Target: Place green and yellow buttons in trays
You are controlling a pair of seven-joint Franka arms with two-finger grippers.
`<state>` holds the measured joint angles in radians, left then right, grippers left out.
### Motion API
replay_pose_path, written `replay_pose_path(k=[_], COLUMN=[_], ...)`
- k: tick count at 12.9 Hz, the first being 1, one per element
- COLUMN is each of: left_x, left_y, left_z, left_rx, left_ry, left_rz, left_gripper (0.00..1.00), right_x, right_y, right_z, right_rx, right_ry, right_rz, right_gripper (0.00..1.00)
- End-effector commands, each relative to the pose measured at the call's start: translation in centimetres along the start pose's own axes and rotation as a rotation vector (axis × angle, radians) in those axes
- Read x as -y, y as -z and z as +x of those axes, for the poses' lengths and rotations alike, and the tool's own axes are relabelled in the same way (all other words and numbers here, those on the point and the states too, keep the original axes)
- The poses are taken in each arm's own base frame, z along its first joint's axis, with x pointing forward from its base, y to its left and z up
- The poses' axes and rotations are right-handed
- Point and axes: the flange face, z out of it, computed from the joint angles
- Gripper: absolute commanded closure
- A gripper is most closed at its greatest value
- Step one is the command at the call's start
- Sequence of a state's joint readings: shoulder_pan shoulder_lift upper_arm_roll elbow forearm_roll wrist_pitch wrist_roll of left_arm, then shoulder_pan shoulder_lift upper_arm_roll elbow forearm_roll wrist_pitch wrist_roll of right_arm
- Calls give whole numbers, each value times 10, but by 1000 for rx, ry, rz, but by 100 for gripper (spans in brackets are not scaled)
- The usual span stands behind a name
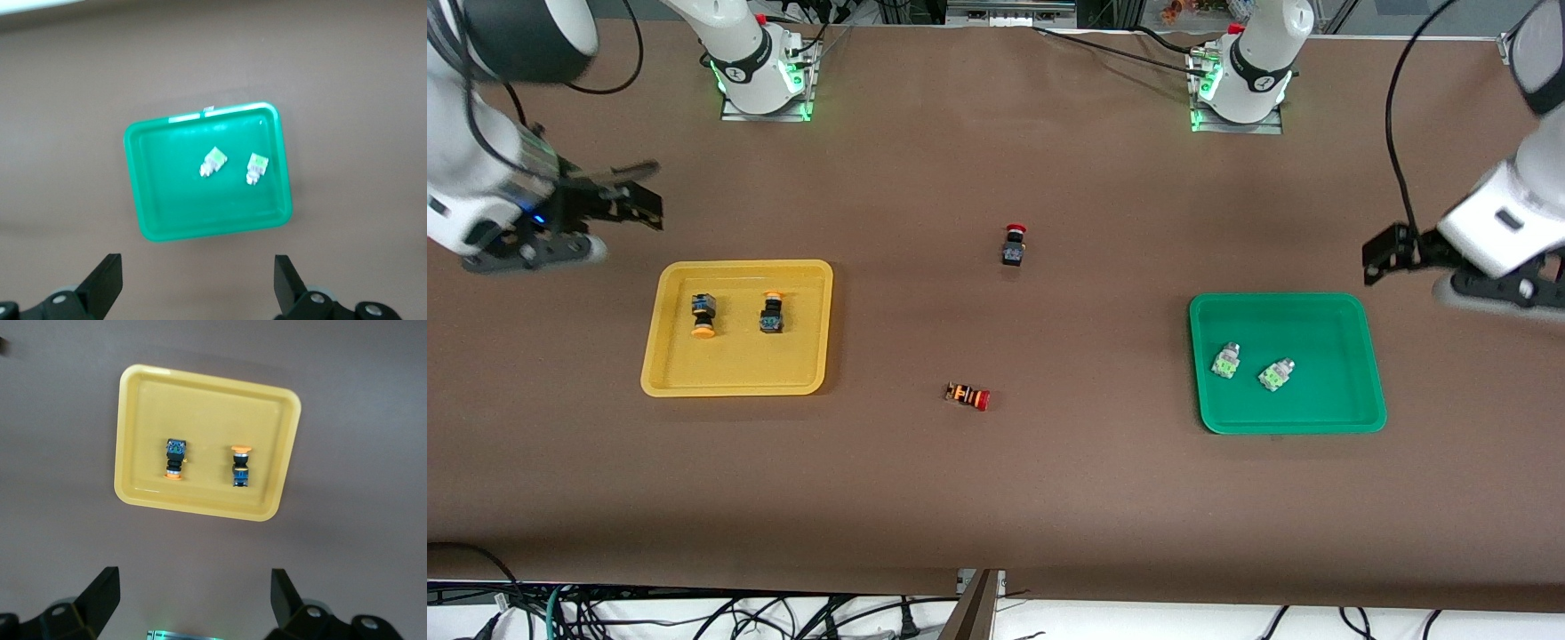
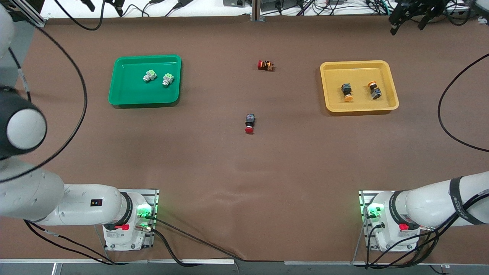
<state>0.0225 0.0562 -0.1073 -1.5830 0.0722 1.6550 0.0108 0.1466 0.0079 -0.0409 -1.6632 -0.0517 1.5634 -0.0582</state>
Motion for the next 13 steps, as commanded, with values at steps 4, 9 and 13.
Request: replay_pose_path(k=[4,9,13], left_x=[7,1,-4], left_y=[1,2,1], left_z=[-34,-33,-35], left_rx=[-1,-3,15], left_ry=[64,57,51], left_rz=[-10,-19,-17], left_gripper=[0,0,0], right_x=[-14,-11,-13], right_y=[29,37,34], right_z=[-26,-16,-14], right_rx=[46,47,52], right_ry=[-33,-30,-34], right_rz=[-18,-7,-7], right_gripper=[0,0,0])
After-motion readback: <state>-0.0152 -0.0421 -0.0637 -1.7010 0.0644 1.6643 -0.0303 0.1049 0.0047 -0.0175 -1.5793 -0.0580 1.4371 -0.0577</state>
